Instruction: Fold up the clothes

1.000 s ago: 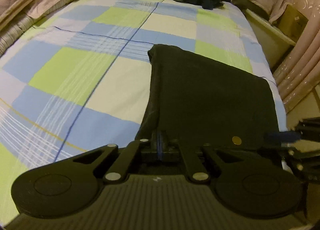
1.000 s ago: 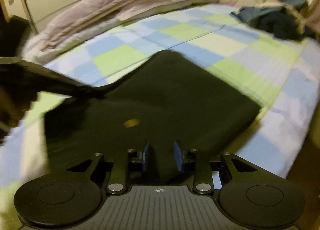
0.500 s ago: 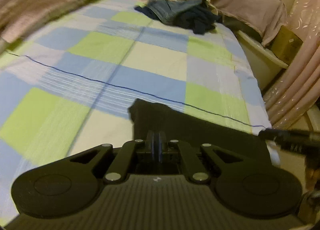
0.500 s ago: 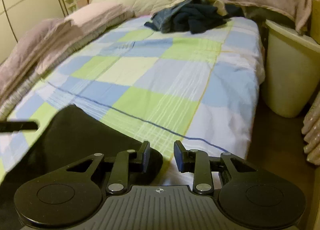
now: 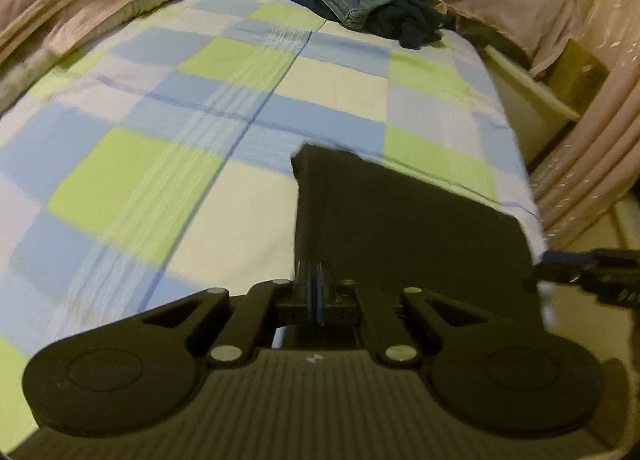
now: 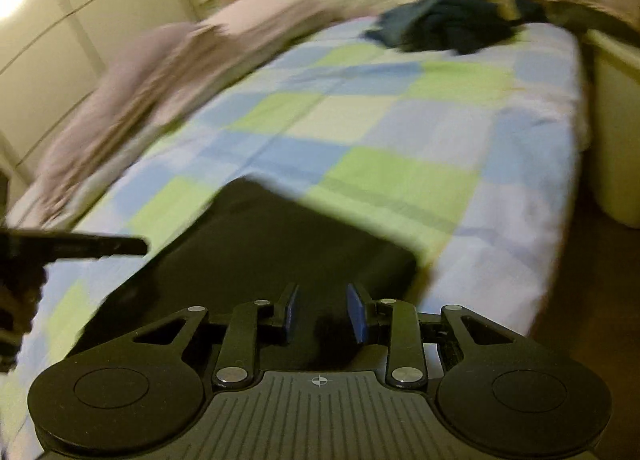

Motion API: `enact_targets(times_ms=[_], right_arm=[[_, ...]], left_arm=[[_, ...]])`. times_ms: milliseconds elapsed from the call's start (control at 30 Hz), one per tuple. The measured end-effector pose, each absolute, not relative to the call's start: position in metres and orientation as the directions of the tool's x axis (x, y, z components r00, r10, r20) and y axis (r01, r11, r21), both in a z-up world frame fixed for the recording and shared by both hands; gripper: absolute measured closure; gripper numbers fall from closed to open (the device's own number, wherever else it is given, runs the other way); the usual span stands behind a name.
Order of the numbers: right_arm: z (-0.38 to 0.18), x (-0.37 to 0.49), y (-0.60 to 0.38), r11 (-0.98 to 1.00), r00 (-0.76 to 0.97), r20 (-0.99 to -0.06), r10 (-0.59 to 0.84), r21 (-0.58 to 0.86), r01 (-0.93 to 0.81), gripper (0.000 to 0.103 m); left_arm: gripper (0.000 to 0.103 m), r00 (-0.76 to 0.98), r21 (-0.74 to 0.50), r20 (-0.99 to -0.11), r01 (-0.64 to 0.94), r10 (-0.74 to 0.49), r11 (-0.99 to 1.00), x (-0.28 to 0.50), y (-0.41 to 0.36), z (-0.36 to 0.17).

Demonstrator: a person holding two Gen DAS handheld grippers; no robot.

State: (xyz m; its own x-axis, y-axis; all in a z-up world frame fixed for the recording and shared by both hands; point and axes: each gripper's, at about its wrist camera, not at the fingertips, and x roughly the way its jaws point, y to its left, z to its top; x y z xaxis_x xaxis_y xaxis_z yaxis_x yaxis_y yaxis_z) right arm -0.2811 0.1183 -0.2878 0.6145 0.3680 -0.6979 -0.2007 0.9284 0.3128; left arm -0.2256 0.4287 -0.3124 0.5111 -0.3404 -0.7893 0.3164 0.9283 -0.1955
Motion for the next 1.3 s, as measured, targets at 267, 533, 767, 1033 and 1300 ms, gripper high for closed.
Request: enact_targets(times_ms=[267, 533, 767, 1033, 1300], right_arm=[[-0.307, -0.310, 0.167, 0.917, 0.549, -0.751, 0.366, 0.191, -0.351, 0.072], [-0.267, -0.347, 0.172, 0.892, 0.533, -0.723, 0.439, 0.276, -0.359, 0.072], [-0.310, -0.358, 0.216, 0.870, 0.408, -0.813, 0.415, 0.225, -0.438, 0.072], [-0.276, -0.356, 0.215, 0.865, 0.348, -0.851, 0.394, 0.215, -0.454, 0.071], [-0.221, -0.349, 0.188, 0.899, 0.234, -0.911, 0.340, 0.241, -0.366, 0.071]], left_arm=[[0.101, 0.510, -0.212, -0.795, 0.273, -0.328, 0.938, -0.249, 0.439, -0.345], [0.103, 0.587, -0.172, -0.762, 0.225, -0.274, 0.959, -0.304, 0.449, -0.293], [0.102, 0.568, -0.163, -0.789, 0.172, -0.233, 0.972, -0.324, 0.446, -0.337], [0.101, 0.519, -0.146, -0.841, 0.052, -0.152, 0.988, -0.325, 0.443, -0.293], [0.089, 0.382, -0.154, -0.921, -0.178, -0.076, 0.972, -0.365, 0.427, -0.218]])
